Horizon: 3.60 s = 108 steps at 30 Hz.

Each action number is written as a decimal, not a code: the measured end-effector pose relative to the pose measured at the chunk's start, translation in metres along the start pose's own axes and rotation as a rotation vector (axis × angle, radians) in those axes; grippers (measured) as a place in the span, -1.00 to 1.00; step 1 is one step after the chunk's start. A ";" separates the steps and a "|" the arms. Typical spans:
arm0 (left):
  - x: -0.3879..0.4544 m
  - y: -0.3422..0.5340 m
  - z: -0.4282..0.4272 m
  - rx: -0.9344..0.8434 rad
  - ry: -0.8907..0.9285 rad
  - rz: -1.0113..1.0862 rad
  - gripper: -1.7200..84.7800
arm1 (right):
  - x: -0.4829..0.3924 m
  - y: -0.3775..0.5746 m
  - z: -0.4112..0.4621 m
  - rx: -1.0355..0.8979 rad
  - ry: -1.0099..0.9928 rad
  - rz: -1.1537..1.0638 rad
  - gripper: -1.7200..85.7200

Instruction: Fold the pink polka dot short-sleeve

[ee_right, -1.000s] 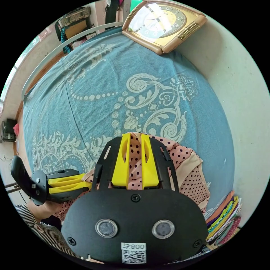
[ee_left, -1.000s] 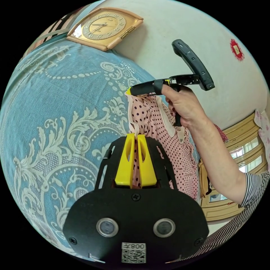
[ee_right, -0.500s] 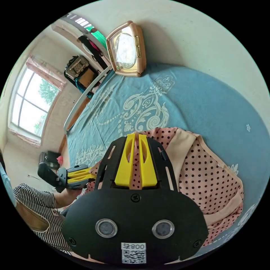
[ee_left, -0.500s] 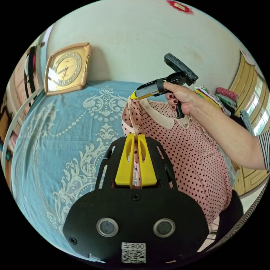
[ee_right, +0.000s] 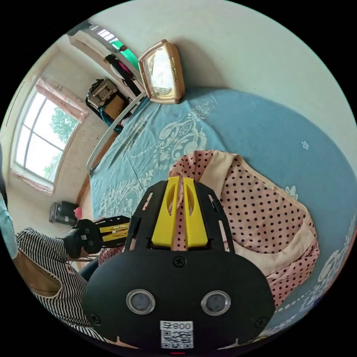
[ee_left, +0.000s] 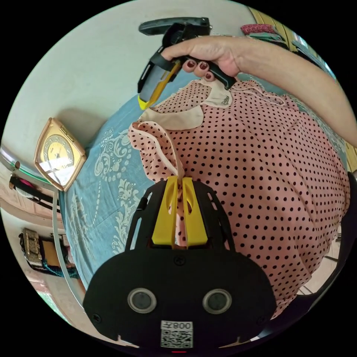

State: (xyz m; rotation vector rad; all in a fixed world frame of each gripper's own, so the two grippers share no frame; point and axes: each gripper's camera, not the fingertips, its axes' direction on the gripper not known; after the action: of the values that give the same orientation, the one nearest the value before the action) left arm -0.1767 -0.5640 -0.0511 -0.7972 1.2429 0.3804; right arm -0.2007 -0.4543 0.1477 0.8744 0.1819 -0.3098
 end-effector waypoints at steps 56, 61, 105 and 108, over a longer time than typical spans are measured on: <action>-0.104 -0.048 -0.018 0.044 0.269 -0.244 -0.93 | 0.075 0.168 0.050 0.043 -0.033 0.110 -0.96; -0.112 -0.027 -0.043 0.130 0.285 -0.265 -0.93 | 0.068 0.274 -0.025 0.143 0.030 0.132 -0.96; -0.159 0.147 -0.124 -0.029 0.412 -0.533 -0.84 | 0.030 0.702 -0.137 0.199 0.237 0.595 -0.96; -0.158 0.202 -0.146 -0.056 0.465 -0.601 -0.84 | 0.003 0.751 -0.154 0.218 0.154 0.606 -0.96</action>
State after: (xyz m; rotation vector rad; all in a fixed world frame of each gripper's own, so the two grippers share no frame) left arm -0.4585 -0.5065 0.0151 -1.3042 1.3441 -0.2767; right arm 0.0523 0.1158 0.5932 1.1241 0.0190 0.3100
